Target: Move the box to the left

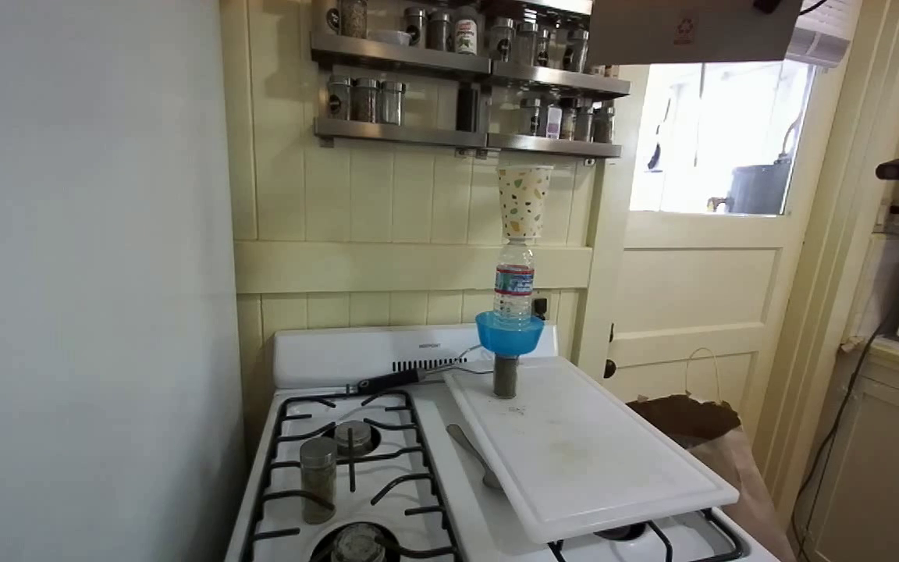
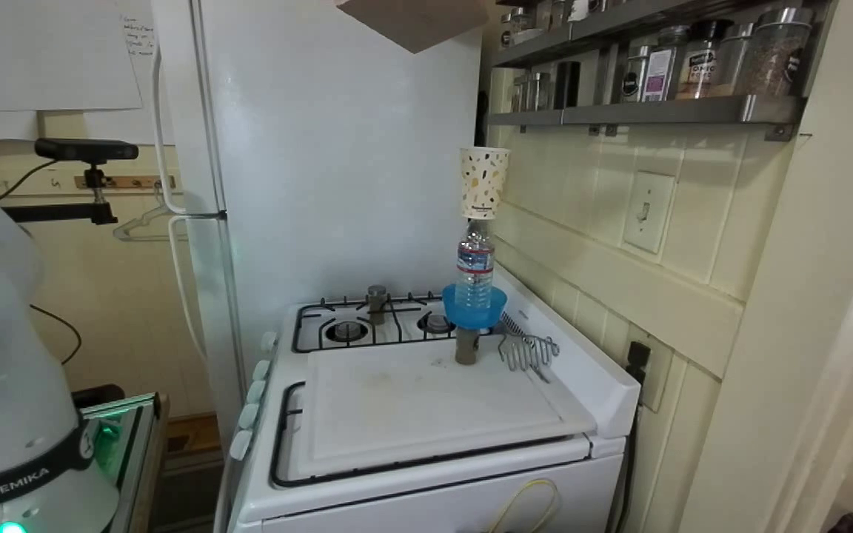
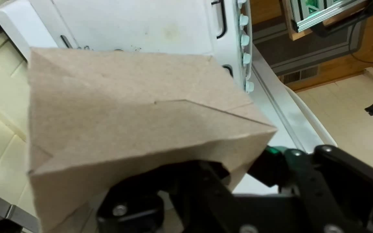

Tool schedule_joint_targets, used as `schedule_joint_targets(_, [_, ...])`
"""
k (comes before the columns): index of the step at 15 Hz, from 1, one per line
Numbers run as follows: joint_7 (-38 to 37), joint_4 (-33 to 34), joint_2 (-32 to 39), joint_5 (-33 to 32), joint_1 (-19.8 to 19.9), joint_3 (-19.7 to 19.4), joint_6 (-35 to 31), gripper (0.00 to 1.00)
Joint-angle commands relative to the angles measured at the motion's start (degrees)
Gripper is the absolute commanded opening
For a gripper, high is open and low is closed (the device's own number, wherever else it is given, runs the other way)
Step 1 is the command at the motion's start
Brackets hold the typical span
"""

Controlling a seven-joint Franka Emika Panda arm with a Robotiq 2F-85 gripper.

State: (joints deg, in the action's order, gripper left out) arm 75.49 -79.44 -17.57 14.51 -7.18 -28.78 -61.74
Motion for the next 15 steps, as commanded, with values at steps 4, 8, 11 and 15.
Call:
schedule_joint_targets(4, [5.3, 5.1, 6.4, 15.1, 6.4, -0.1, 11.2, 0.0])
schedule_joint_targets(8, [2.9, 2.3, 7.7, 17.4, 1.9, -3.6, 14.5, 0.0])
schedule_joint_targets(11, [2.7, 4.7, 10.7, 17.5, 1.2, -5.8, 15.3, 0.0])
schedule_joint_targets(15, [5.3, 7.6, 13.7, 17.5, -0.7, -7.9, 15.0, 0.0])
